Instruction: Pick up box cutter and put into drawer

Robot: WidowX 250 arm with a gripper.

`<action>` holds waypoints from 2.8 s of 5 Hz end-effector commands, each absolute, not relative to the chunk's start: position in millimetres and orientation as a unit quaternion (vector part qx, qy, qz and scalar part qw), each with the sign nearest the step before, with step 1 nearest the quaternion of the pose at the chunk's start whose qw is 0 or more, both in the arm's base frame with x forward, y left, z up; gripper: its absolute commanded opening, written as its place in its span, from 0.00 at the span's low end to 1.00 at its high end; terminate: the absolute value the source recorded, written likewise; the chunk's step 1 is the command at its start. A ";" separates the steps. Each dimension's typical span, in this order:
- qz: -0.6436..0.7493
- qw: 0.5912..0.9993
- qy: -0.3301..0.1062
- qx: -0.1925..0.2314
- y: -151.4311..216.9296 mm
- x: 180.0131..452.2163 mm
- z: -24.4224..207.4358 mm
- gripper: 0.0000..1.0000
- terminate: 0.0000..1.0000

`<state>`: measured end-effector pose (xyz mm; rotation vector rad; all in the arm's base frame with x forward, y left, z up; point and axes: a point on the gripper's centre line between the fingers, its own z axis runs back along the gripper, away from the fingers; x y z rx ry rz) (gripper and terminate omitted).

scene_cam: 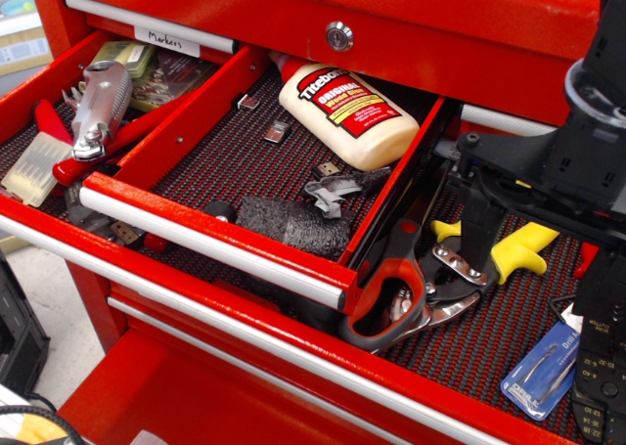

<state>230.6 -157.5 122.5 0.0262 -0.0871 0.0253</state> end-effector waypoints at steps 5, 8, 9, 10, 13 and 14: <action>0.041 0.993 -0.025 0.104 -11.9 301.8 153.6 1.00 0.00; 0.113 0.978 -0.082 0.156 138.3 325.2 160.3 1.00 0.00; 0.128 0.971 -0.097 0.175 180.2 310.5 159.1 1.00 0.00; 0.136 0.971 -0.097 0.170 192.6 293.6 153.1 1.00 0.00; 0.141 0.979 -0.090 0.116 167.3 272.0 113.0 1.00 0.00; 0.144 0.980 -0.088 0.107 165.4 265.1 103.5 1.00 0.00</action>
